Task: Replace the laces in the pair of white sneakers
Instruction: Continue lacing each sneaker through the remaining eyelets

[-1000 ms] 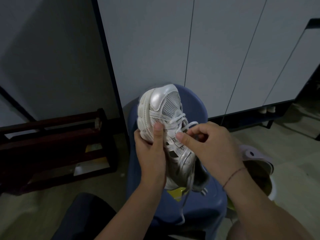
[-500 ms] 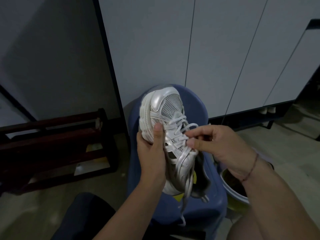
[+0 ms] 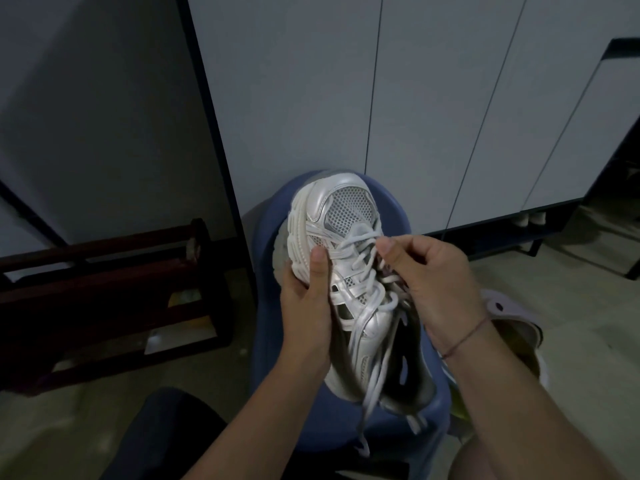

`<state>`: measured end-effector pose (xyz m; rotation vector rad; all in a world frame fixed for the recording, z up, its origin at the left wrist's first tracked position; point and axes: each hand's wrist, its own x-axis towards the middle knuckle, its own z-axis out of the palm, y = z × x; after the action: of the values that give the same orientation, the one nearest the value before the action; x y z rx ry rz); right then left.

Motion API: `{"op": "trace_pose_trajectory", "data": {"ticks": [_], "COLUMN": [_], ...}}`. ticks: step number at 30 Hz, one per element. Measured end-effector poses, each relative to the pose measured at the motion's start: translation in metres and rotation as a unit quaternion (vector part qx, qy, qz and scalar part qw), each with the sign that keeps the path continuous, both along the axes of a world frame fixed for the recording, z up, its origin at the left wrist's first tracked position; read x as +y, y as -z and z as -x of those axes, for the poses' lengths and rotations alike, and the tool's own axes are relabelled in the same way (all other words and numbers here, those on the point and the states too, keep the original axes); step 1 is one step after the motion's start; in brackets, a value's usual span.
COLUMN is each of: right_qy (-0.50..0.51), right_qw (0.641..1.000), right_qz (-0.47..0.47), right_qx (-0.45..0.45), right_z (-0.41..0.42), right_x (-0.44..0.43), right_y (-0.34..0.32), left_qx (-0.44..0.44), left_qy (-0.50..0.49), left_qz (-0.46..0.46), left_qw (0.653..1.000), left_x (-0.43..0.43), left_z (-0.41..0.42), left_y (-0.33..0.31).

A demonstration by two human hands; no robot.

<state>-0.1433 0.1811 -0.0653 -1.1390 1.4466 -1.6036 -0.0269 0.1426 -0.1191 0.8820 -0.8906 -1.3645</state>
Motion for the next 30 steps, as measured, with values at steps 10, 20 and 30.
{"op": "trace_pose_trajectory", "data": {"ticks": [10,20,30], "right_qy": [-0.011,0.051,0.057], "right_qw": [0.999,0.981,0.97], "right_qz": [0.021,0.045,-0.014], "right_qx": [0.047,0.183,0.236], "right_z": [-0.006,-0.01,-0.016], "right_x": [0.006,0.011,0.011], "right_y": [-0.006,0.0,0.006], "left_qx": [-0.014,-0.045,-0.047], "left_qy": [-0.038,-0.09,-0.144], "left_qz": [-0.005,0.038,0.05], "left_qw": [0.999,0.994,0.987], "left_x": [-0.003,0.001,0.001], "left_z": [-0.003,-0.002,-0.006], "left_y": [0.0,-0.001,-0.004]}}
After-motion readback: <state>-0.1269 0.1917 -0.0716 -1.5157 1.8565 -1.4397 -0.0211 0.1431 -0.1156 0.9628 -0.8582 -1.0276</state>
